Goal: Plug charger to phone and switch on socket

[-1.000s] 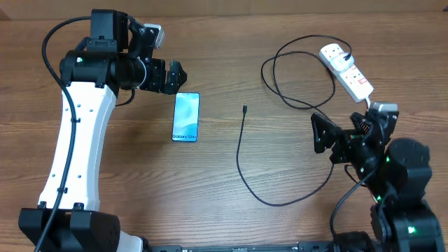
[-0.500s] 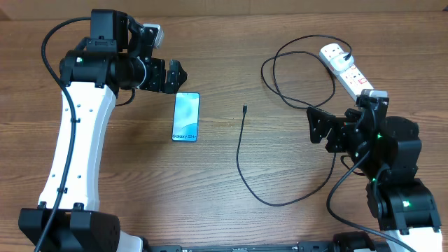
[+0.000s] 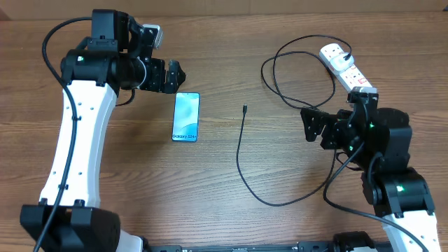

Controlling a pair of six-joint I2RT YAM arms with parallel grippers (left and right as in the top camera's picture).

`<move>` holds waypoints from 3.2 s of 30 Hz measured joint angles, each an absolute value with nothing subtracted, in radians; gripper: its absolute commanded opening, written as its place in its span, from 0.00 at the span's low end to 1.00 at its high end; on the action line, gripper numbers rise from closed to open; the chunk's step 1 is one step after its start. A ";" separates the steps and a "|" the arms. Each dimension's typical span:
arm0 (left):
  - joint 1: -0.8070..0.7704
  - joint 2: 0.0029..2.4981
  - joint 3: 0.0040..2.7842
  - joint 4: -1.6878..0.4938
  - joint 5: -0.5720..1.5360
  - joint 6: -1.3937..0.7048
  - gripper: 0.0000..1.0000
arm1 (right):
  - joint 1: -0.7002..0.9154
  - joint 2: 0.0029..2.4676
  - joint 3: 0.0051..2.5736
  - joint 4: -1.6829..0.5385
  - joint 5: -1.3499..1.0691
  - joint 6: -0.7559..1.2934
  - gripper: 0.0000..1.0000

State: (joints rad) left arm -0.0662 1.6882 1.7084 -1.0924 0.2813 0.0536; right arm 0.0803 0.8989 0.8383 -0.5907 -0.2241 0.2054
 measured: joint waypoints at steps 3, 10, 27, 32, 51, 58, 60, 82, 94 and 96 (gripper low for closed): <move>-0.070 1.737 1.709 -1.104 0.272 0.052 0.95 | 0.080 0.916 0.838 -0.591 -0.231 0.206 1.00; -0.128 1.884 1.709 -1.098 0.257 0.038 0.99 | 0.080 0.928 0.838 -0.597 -0.233 0.206 1.00; -0.267 2.105 1.709 -1.044 0.025 -0.093 0.99 | 0.080 1.005 0.838 -0.645 -0.233 0.207 1.00; -0.269 2.141 1.709 -1.070 0.001 -0.128 0.99 | 0.080 1.019 0.838 -0.645 -0.236 0.207 1.00; -0.269 2.194 1.708 -1.053 -0.013 -0.152 0.95 | 0.080 1.024 0.838 -0.645 -0.239 0.206 1.00; -0.269 2.194 1.691 -1.042 -0.013 -0.200 0.90 | 0.080 1.024 0.838 -0.645 -0.239 0.206 1.00; -0.269 2.194 1.686 -1.042 -0.012 -0.212 0.89 | 0.080 1.024 0.838 -0.644 -0.240 0.207 1.00; -0.268 2.192 1.620 -0.996 0.003 -0.234 0.84 | 0.080 1.024 0.838 -0.645 -0.239 0.206 1.00; -0.268 2.173 1.586 -0.959 -0.001 -0.235 0.86 | 0.080 1.024 0.838 -0.645 -0.240 0.206 1.00; -0.268 2.173 1.585 -0.957 -0.001 -0.236 0.87 | 0.080 1.024 0.838 -0.645 -0.240 0.207 1.00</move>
State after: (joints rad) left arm -0.2680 2.1727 1.5852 -0.9565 -0.0013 -0.2356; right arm 0.0803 1.0241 0.8383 -0.6445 -0.2401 0.2066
